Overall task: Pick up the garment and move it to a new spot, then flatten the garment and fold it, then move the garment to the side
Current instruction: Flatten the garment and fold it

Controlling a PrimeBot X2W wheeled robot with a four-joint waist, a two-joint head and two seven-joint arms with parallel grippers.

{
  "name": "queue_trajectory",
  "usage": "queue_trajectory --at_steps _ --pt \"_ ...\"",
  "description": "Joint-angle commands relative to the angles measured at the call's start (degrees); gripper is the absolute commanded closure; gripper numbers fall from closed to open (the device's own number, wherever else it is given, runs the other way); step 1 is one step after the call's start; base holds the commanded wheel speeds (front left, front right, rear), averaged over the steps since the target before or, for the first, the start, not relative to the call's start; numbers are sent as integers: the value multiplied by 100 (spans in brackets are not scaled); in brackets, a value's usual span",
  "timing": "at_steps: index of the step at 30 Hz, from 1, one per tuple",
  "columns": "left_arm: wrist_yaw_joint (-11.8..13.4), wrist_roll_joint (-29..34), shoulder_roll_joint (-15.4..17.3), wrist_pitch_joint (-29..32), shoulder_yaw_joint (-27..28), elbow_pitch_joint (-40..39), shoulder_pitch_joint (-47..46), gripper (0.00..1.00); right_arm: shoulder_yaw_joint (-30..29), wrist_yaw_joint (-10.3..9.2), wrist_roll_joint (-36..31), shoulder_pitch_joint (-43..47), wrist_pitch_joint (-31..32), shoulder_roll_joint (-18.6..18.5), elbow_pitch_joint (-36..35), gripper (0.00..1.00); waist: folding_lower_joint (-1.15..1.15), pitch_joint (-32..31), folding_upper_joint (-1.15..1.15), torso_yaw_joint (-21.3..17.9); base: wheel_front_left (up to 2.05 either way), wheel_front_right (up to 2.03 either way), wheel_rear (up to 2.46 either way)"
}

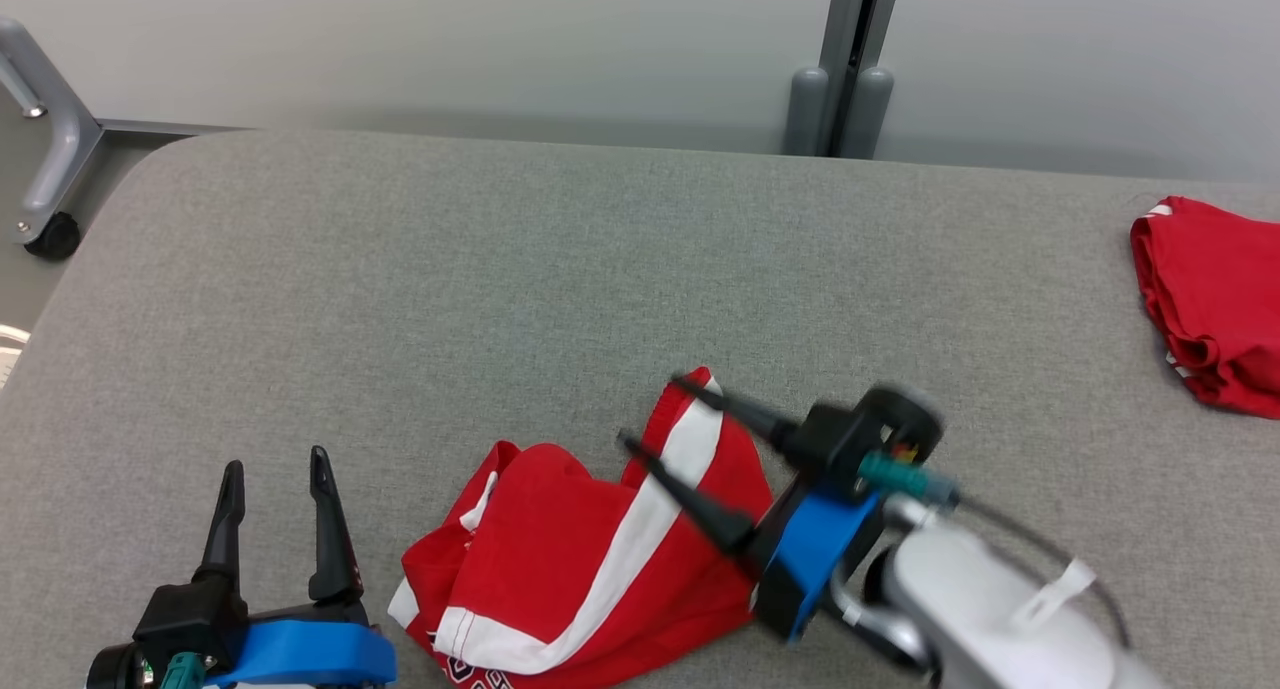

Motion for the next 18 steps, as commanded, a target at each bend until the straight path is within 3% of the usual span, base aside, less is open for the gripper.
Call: queue_trajectory --at_steps 1,7,18 --pt "13 -7 -8 -26 5 -7 -37 0 -220 2 -168 -200 129 -89 -32 0 0 28 0 11 0 0 0" --pt "10 -30 -8 -26 -97 8 -140 0 -699 2 -444 -916 730 -135 436 0 0 142 0 116 0 0 0" --pt "71 -177 -10 -27 -311 52 -359 0 -340 2 -249 -1814 1137 197 2742 0 0 383 0 433 0 0 0"
